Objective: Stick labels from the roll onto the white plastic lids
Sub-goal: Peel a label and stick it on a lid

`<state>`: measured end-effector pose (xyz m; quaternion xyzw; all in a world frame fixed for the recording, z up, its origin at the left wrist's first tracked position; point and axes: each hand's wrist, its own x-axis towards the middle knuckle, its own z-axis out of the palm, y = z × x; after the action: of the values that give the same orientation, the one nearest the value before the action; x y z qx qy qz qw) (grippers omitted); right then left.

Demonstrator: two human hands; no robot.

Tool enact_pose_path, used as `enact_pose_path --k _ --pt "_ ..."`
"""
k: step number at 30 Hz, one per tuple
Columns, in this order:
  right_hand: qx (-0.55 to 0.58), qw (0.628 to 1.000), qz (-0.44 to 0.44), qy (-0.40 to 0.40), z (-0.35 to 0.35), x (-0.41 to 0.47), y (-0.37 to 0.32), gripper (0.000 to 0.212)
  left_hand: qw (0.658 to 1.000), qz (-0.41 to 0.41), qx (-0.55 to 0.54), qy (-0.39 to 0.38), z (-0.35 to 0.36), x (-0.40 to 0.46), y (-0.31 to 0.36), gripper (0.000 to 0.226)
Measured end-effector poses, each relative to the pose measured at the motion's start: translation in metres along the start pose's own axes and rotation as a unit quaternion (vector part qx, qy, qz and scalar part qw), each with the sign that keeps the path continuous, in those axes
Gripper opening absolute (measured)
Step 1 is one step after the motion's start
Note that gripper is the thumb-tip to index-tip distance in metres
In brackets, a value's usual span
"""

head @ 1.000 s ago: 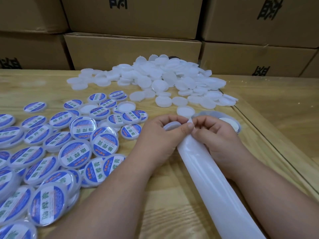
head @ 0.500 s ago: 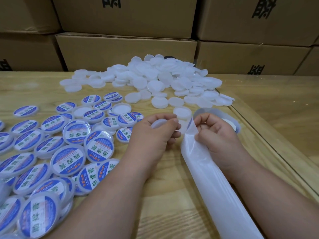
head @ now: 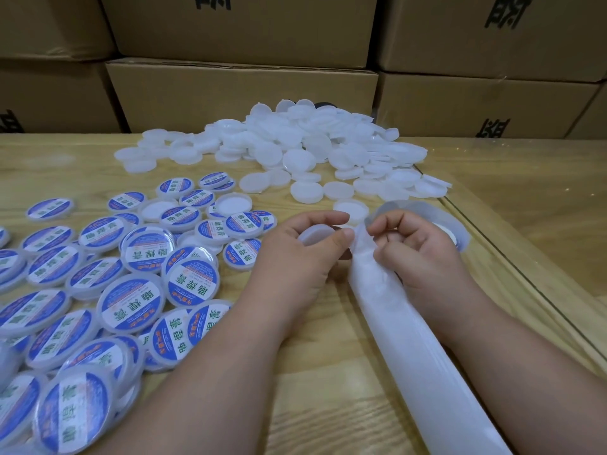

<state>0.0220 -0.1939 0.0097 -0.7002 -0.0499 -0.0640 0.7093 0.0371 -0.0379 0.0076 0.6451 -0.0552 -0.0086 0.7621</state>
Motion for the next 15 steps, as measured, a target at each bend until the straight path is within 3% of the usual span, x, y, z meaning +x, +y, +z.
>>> enact_pose_path --k 4,9,15 --pt "-0.002 1.0 -0.001 0.003 -0.0007 0.0001 0.0005 0.026 0.998 -0.012 -0.037 0.041 0.0003 0.0011 0.0007 0.014" --pt "0.003 1.0 0.005 0.013 -0.0002 -0.0012 -0.0029 0.024 0.976 -0.033 -0.183 0.109 -0.0052 0.0058 0.008 0.022" --pt "-0.025 0.999 -0.029 0.016 0.002 -0.0036 -0.0012 0.025 0.974 -0.02 -0.184 0.131 -0.0045 0.0058 0.0075 0.024"
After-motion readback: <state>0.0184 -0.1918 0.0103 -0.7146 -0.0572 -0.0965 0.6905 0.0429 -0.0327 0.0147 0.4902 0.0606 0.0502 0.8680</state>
